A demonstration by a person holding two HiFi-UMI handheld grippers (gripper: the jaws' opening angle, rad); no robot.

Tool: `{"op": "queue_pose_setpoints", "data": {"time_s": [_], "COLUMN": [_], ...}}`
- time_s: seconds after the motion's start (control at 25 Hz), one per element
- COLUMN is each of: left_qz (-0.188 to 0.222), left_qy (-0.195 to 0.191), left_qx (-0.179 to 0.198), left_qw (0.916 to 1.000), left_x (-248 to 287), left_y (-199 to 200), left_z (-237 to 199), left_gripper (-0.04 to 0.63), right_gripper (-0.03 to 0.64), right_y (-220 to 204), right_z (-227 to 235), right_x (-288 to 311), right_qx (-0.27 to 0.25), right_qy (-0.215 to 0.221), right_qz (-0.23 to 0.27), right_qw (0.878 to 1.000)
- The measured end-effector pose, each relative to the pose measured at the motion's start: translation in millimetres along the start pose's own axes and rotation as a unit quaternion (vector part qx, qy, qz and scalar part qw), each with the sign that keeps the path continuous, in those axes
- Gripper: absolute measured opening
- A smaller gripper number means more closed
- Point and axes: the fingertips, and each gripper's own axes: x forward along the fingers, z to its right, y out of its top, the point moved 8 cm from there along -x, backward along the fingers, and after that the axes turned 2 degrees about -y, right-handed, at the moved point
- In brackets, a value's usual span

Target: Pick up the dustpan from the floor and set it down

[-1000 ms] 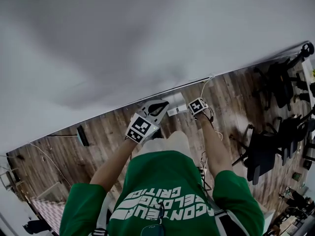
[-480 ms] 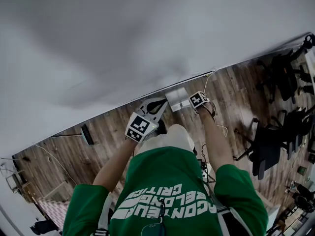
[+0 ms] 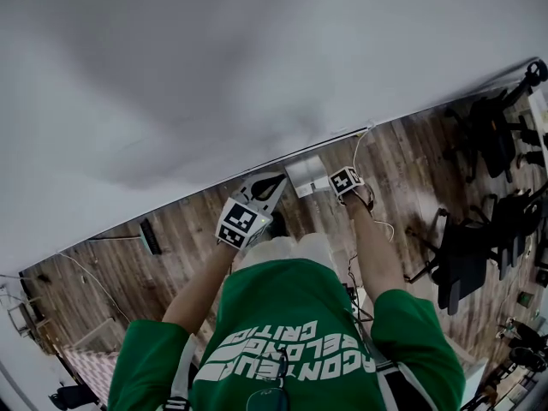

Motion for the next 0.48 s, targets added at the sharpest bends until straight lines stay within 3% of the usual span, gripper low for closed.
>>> {"op": "queue_pose_setpoints", "data": {"time_s": [0.48], "left_qz": [-0.003], "left_qy": [0.004], "left_qx": [0.008], "left_qw": [1.0], "left_x": [8], "left_y": [9], "left_z": [42], "left_gripper": [-0.003], "right_gripper": [0.117], "right_y": [-76], "right_z": [1], "right_x": [-17], "right_qx": [0.001], "right_qy": [0.009], "right_qz": [0.045], "right_qw": [0.999]}}
